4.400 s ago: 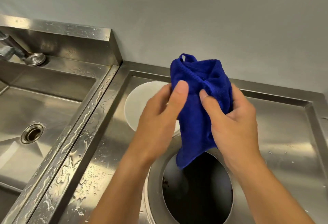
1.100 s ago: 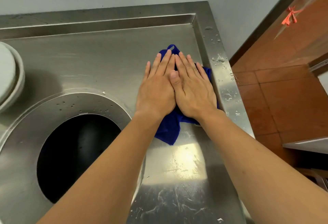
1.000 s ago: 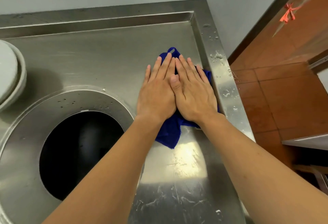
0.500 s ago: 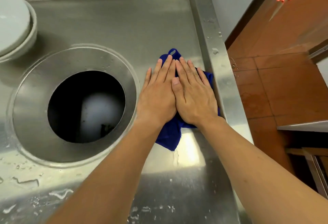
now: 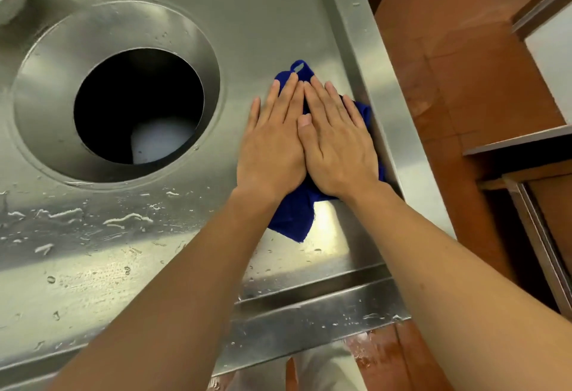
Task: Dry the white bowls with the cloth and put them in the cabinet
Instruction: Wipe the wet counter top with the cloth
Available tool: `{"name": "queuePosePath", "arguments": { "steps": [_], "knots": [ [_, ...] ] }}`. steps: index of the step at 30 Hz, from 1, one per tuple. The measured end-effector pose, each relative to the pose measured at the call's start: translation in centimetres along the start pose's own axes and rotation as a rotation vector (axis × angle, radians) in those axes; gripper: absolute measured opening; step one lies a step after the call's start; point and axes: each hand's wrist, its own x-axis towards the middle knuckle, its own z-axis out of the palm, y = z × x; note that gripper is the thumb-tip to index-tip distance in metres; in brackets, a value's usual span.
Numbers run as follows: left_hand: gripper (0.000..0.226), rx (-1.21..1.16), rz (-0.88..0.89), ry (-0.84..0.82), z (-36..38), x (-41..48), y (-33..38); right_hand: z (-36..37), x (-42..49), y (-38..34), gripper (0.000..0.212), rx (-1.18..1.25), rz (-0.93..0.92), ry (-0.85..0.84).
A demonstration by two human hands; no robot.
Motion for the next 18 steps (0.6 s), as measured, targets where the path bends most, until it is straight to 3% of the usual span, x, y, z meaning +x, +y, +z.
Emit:
{"name": "queuePosePath", "arguments": {
  "steps": [12,18],
  "knots": [
    [0.062,-0.092,-0.035,0.033,1.8,-9.7,2.8,-0.1,-9.5,-0.5,0.070,0.061,-0.027,-0.052],
    [0.061,-0.063,-0.043,-0.016,1.7,-11.5,2.6,-0.7,-10.0,-0.6,0.059,0.289,-0.017,-0.072]
  ]
}}
